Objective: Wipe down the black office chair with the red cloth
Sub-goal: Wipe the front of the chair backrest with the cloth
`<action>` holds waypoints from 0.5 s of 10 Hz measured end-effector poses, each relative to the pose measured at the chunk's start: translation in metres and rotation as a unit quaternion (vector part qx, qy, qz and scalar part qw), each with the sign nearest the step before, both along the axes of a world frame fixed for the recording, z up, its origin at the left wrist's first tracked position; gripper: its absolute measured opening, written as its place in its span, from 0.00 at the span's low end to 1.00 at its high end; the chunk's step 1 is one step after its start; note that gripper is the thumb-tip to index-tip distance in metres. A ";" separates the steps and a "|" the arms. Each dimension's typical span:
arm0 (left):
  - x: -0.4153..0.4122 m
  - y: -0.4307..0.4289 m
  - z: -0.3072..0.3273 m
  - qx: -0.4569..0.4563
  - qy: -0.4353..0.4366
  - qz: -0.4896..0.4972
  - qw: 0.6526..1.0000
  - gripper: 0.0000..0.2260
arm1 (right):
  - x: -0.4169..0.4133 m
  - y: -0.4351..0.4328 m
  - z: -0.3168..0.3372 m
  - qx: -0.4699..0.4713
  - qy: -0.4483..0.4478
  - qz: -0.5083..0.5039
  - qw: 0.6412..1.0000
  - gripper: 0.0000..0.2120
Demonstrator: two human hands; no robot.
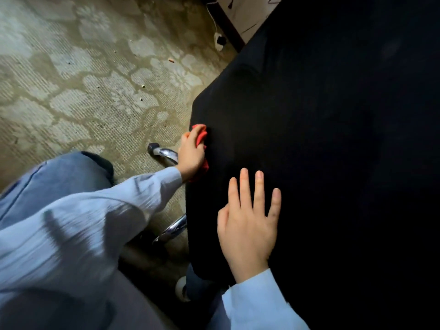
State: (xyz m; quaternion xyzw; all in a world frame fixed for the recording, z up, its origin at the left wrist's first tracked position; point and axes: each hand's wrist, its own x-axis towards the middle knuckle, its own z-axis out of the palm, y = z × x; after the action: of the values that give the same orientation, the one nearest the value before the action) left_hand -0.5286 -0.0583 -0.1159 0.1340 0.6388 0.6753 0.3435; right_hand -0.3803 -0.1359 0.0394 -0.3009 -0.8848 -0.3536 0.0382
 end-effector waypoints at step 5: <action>0.009 0.000 0.029 0.047 0.124 0.044 0.990 0.26 | -0.010 -0.003 0.008 -0.069 0.029 0.035 0.997 0.23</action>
State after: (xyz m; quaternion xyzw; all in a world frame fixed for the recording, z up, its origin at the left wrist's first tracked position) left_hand -0.5199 -0.0579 -0.0871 0.2049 0.6490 0.6973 0.2249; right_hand -0.3898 -0.1390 0.0473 -0.2817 -0.9156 -0.2814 0.0551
